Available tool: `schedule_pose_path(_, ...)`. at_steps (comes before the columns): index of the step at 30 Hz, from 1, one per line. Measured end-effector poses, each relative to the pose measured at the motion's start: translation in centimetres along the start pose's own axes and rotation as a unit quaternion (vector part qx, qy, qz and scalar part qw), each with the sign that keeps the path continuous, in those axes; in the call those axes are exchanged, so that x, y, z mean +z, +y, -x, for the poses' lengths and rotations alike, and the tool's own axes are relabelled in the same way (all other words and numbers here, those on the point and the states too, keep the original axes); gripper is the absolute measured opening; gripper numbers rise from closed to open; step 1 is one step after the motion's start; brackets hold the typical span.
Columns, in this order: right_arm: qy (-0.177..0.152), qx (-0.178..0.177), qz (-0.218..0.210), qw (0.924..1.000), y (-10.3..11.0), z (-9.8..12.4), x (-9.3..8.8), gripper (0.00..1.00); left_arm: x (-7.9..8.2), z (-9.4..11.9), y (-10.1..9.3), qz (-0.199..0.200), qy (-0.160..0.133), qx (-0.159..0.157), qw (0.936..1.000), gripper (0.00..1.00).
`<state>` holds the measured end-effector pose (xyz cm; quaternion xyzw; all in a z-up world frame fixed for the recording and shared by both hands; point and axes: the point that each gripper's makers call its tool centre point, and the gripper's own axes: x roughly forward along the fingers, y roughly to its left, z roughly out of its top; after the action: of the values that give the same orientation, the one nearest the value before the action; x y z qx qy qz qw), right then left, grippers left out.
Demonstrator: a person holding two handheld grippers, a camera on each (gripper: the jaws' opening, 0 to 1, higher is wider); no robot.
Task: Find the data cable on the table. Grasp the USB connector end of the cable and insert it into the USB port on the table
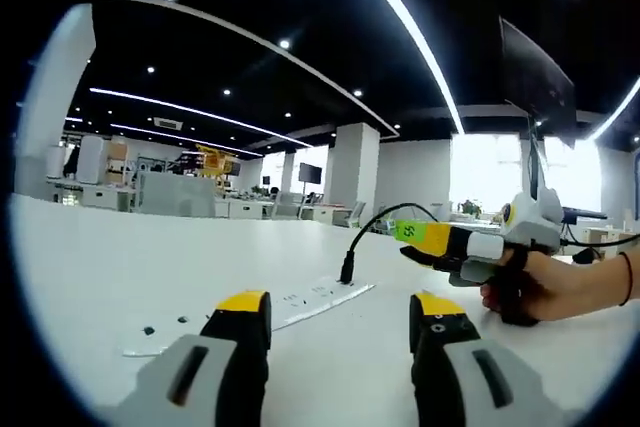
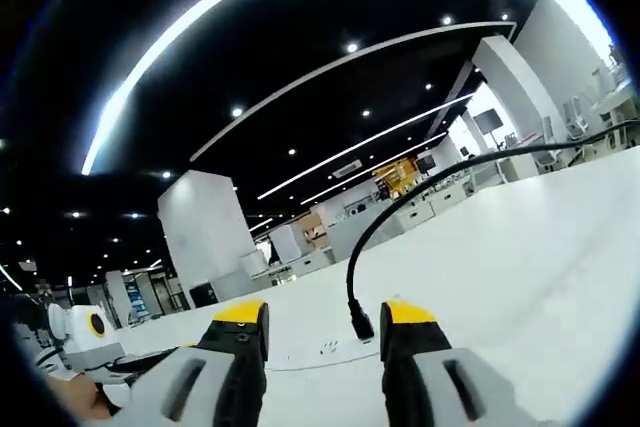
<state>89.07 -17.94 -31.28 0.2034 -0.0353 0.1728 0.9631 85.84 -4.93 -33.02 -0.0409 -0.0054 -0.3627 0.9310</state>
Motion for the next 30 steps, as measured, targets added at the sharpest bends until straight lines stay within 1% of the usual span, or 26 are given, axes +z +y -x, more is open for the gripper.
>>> schedule_pose_path(2,-0.002,0.005,0.002,1.0,0.5,0.7,0.0,0.47,0.0,0.5,-0.4,-0.003,0.0,0.0,1.0,0.57)
schedule_pose_path(3,-0.002,0.007,0.001,1.0,0.8,1.2,0.0,0.47,0.1,0.8,-0.3,0.004,-0.001,0.004,1.0,0.57)
schedule_pose_path(6,-0.003,0.011,-0.001,0.9999,1.5,2.6,-0.1,0.48,0.7,1.6,0.0,0.033,-0.02,0.015,0.9992,0.58)
schedule_pose_path(8,-0.005,0.013,-0.006,0.9999,1.8,3.4,0.0,0.48,1.0,2.5,0.1,0.036,-0.029,0.019,0.9988,0.59)
schedule_pose_path(12,-0.008,0.012,-0.018,0.9997,2.3,4.9,-0.1,0.48,1.1,4.0,-0.5,0.022,-0.031,0.025,0.9989,0.58)
schedule_pose_path(14,-0.01,0.012,-0.023,0.9996,2.6,5.5,-0.1,0.48,1.0,4.9,-1.2,0.011,-0.027,0.023,0.9993,0.58)
schedule_pose_path(17,-0.013,0.013,-0.027,0.9995,3.3,6.7,-0.1,0.47,1.1,6.0,-1.8,0.007,-0.028,0.021,0.9994,0.57)
schedule_pose_path(19,-0.017,0.018,-0.027,0.9993,4.2,7.7,-0.2,0.46,1.2,7.0,-2.0,0.014,-0.031,0.022,0.9992,0.57)
schedule_pose_path(21,-0.018,0.022,-0.026,0.9992,4.7,8.1,-0.3,0.46,1.3,7.6,-2.1,0.018,-0.034,0.022,0.999,0.57)
schedule_pose_path(23,-0.015,0.032,-0.022,0.9991,6.0,8.9,-0.6,0.47,1.3,8.2,-2.3,0.02,-0.035,0.025,0.9989,0.57)
schedule_pose_path(28,-0.011,0.049,-0.026,0.9984,8.1,10.7,-1.2,0.48,1.2,10.9,-3.1,0.009,-0.027,0.032,0.9991,0.58)
schedule_pose_path(30,-0.011,0.052,-0.027,0.9982,8.9,11.6,-1.3,0.48,1.2,12.4,-3.4,0.008,-0.028,0.035,0.999,0.58)
